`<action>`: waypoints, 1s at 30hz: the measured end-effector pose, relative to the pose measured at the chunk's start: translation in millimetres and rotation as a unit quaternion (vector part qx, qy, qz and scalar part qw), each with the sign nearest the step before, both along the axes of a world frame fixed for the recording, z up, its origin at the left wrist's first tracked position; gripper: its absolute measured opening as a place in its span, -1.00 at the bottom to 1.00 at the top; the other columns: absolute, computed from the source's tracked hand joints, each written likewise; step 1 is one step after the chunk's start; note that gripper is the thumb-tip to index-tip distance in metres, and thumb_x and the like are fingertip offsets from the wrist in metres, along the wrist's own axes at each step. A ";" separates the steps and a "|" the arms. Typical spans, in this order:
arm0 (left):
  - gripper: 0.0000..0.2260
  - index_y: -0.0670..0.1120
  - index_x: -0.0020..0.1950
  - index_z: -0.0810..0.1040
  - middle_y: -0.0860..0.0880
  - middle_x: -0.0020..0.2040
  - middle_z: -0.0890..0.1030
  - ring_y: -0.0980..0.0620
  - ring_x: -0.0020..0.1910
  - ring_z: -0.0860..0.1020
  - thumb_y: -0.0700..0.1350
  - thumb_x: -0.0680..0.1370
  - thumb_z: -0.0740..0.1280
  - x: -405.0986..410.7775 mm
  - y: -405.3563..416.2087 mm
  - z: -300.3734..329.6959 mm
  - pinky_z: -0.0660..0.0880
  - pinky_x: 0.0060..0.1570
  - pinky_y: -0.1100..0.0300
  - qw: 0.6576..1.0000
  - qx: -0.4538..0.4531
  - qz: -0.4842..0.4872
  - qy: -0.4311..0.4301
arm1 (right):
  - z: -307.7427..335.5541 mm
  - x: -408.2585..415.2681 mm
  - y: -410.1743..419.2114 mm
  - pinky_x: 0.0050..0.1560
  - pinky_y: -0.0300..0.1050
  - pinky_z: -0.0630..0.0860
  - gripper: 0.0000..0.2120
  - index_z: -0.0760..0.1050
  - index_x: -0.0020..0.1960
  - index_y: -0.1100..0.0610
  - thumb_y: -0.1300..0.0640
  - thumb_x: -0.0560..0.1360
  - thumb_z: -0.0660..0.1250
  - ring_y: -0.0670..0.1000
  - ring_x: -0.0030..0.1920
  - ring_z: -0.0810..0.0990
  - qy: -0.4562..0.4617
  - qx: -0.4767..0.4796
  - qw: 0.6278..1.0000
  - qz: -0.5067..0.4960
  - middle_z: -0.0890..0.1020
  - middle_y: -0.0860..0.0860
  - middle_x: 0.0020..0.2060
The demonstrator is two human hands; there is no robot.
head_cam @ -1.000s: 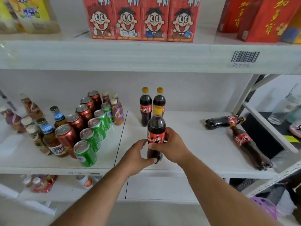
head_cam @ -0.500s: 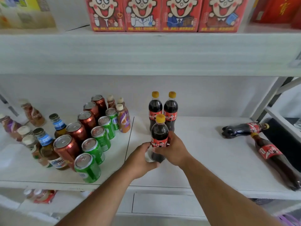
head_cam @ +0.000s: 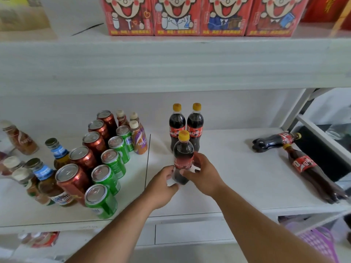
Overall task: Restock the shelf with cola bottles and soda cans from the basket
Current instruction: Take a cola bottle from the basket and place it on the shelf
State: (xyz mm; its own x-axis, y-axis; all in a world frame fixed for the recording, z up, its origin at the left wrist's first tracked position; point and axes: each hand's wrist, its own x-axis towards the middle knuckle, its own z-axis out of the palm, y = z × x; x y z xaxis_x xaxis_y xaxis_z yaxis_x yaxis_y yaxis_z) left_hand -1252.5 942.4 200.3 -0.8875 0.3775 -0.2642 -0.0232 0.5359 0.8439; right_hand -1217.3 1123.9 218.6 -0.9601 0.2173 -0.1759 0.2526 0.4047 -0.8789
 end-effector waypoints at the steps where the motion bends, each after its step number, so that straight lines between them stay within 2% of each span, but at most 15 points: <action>1: -0.49 0.04 0.57 0.37 0.12 0.39 0.49 0.05 0.51 0.43 -0.19 0.65 0.39 0.2 0.1 0.0 0.40 0.48 0.02 1.000 0.015 0.018 0.001 | 0.6 4.8 -1.6 0.45 0.06 0.48 -0.37 0.34 0.55 -0.05 -0.04 0.55 0.50 -0.01 0.41 0.51 -0.009 -0.012 1.000 -0.016 0.55 -0.11 0.42; 3: -0.53 0.01 0.60 0.37 0.06 0.50 0.48 0.05 0.49 0.45 -0.15 0.69 0.32 0.7 1.1 2.3 0.39 0.46 0.08 0.996 0.056 0.064 -0.001 | 2.3 11.3 -6.7 0.40 0.04 0.51 -0.58 0.43 0.49 -0.01 0.01 0.66 0.36 0.03 0.38 0.56 -0.016 -0.042 0.998 -0.038 0.59 -0.07 0.39; 5: -0.58 0.07 0.59 0.41 0.05 0.51 0.50 0.04 0.46 0.48 -0.09 0.71 0.28 1.8 3.7 3.8 0.39 0.49 0.05 0.990 0.102 0.093 -0.018 | 6.3 14.4 -14.1 0.25 0.00 0.56 -0.78 0.56 0.29 -0.01 0.06 0.72 0.20 0.05 0.21 0.63 -0.018 -0.045 0.998 -0.051 0.67 -0.03 0.21; 7: -0.62 0.19 0.54 0.46 0.10 0.45 0.57 0.06 0.43 0.51 -0.02 0.71 0.25 1.7 7.7 3.2 0.41 0.50 -0.04 0.989 0.124 0.081 -0.026 | 6.6 12.4 -19.5 0.17 0.04 0.57 -0.71 0.61 0.13 0.02 0.07 0.73 0.11 0.05 0.06 0.63 -0.019 -0.051 0.996 -0.065 0.70 0.00 0.04; 9: -0.60 0.27 0.53 0.45 0.17 0.41 0.60 0.14 0.43 0.51 -0.01 0.70 0.23 -0.7 10.7 0.2 0.40 0.51 -0.06 0.988 0.135 0.062 -0.027 | 3.9 10.0 -21.8 0.07 -0.01 0.56 -0.67 0.63 0.04 0.05 0.06 0.73 0.09 0.03 -0.06 0.60 -0.022 -0.063 0.995 -0.078 0.68 -0.02 -0.09; 11: -0.57 0.29 0.54 0.42 0.20 0.40 0.60 0.17 0.43 0.50 -0.03 0.69 0.22 -6.3 13.0 -2.2 0.39 0.53 -0.05 0.989 0.138 0.057 -0.023 | 1.1 7.0 -22.3 0.00 -0.08 0.52 -0.65 0.64 0.08 0.04 0.03 0.74 0.08 -0.02 -0.07 0.60 -0.023 -0.072 0.994 -0.080 0.67 -0.06 -0.10; 14: -0.52 0.34 0.56 0.38 0.24 0.42 0.57 0.18 0.45 0.48 0.01 0.65 0.20 -14.7 16.1 -1.4 0.36 0.54 -0.07 0.988 0.142 0.048 -0.025 | 0.4 -1.0 -23.0 -0.06 -0.22 0.49 -0.66 0.63 0.22 0.00 0.02 0.75 0.08 -0.07 0.02 0.62 -0.021 -0.088 0.993 -0.073 0.68 -0.08 0.01; 16: -0.51 0.40 0.51 0.41 0.28 0.39 0.59 0.18 0.44 0.50 -0.01 0.63 0.20 -20.4 18.3 0.6 0.36 0.54 -0.07 0.987 0.151 0.042 -0.025 | 2.1 -9.2 -22.5 -0.06 -0.27 0.48 -0.66 0.63 0.24 0.01 0.03 0.75 0.08 -0.04 0.05 0.63 -0.017 -0.091 0.993 -0.070 0.69 -0.03 0.05; 19: -0.52 0.50 0.38 0.46 0.28 0.37 0.61 0.18 0.43 0.52 -0.04 0.61 0.19 -32.1 21.5 4.9 0.36 0.54 -0.08 0.985 0.161 0.046 -0.028 | 5.7 -21.7 -20.7 -0.10 -0.32 0.42 -0.67 0.59 0.34 -0.03 0.03 0.76 0.08 -0.12 0.02 0.59 -0.018 -0.105 0.992 -0.071 0.65 -0.04 0.06; 23: -0.51 0.48 0.36 0.50 0.25 0.36 0.63 0.16 0.43 0.52 -0.10 0.62 0.20 -48.3 25.3 7.2 0.36 0.54 -0.11 0.983 0.173 0.051 -0.022 | 9.3 -37.7 -17.4 -0.12 -0.31 0.43 -0.67 0.58 0.35 -0.04 0.05 0.76 0.08 -0.06 0.02 0.59 -0.021 -0.111 0.992 -0.064 0.65 -0.02 0.08; 26: -0.49 0.46 0.37 0.50 0.25 0.36 0.63 0.17 0.43 0.53 -0.17 0.67 0.20 -54.9 26.7 7.3 0.36 0.54 -0.12 0.982 0.179 0.050 -0.019 | 10.3 -47.1 -16.1 -0.13 -0.26 0.44 -0.65 0.56 0.39 -0.06 0.07 0.75 0.08 -0.15 -0.02 0.58 -0.026 -0.113 0.991 -0.061 0.67 0.00 0.12; 30: -0.48 0.46 0.36 0.50 0.28 0.34 0.63 0.19 0.42 0.53 -0.20 0.69 0.20 -61.9 28.1 7.9 0.37 0.53 -0.12 0.983 0.172 0.052 -0.024 | 10.9 -54.5 -14.0 -0.10 -0.27 0.44 -0.62 0.53 0.46 -0.07 0.07 0.75 0.08 -0.09 0.06 0.60 -0.032 -0.117 0.991 -0.064 0.66 0.01 0.19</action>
